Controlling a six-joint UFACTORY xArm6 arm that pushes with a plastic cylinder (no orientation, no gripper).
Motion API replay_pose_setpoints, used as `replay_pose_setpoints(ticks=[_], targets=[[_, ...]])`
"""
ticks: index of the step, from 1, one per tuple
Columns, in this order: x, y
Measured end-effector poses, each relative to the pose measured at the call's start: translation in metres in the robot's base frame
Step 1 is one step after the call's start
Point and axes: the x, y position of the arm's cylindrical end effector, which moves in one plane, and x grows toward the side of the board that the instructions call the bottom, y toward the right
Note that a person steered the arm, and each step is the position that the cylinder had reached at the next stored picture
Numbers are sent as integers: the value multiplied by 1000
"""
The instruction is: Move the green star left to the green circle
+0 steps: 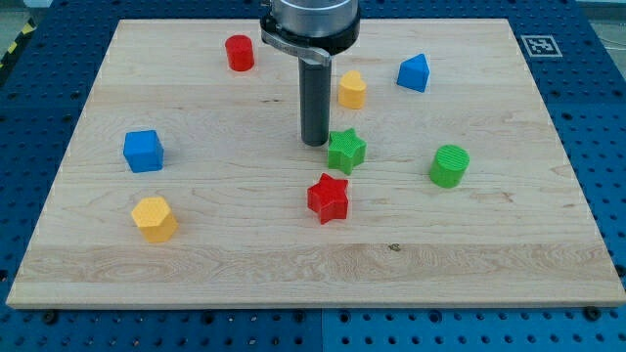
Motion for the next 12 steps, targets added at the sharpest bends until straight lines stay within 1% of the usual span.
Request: replay_pose_setpoints(ticks=[1,2,3,4,5,6,9,10,11,12], targets=[[22,11],[29,16],[30,34],[30,39],[21,53],[20,60],[36,72],[7,72],[-1,74],[4,90]])
